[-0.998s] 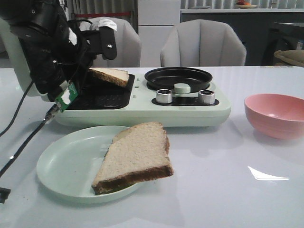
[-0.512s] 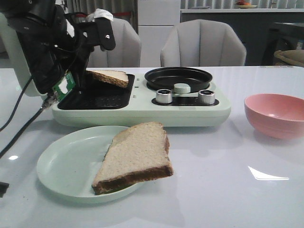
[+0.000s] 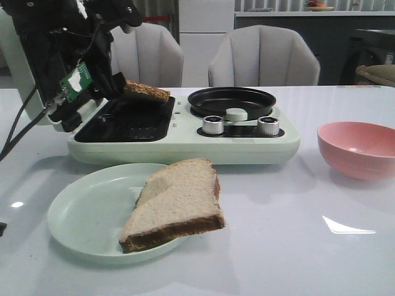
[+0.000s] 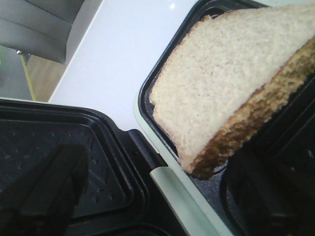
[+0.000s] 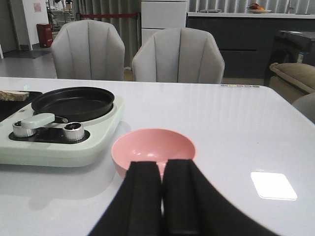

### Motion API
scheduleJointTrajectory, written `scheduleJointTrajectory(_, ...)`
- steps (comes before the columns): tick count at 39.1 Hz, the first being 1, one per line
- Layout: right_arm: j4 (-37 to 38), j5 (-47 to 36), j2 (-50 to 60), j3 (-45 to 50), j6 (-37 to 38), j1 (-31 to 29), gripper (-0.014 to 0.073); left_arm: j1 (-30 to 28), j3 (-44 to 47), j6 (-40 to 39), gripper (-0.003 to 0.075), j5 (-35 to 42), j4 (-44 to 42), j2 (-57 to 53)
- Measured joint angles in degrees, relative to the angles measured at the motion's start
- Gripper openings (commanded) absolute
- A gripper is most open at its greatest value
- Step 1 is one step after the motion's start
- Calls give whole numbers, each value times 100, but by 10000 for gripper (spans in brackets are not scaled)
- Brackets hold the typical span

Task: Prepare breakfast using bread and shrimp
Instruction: 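Lower the bread into the sandwich maker plate and open the left gripper, then withdraw the left gripper away from the sandwich maker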

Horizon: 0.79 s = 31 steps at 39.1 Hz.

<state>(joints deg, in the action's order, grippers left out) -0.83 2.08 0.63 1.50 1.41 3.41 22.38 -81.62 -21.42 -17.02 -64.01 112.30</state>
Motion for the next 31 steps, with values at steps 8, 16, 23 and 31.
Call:
scheduleJointTrajectory(8, 0, 0, 0, 0, 0, 0, 169, -48, 0, 25, 624, -155, 395, 106)
scheduleJointTrajectory(16, 0, 0, 0, 0, 0, 0, 169, -10, -10, 77, 624, -358, 1017, 143)
scheduleJointTrajectory(23, 0, 0, 0, 0, 0, 0, 169, 76, -10, 72, 624, -530, 1750, 14)
scheduleJointTrajectory(31, 0, 0, 0, 0, 0, 0, 169, 229, -10, 59, 624, -763, 2029, -348)
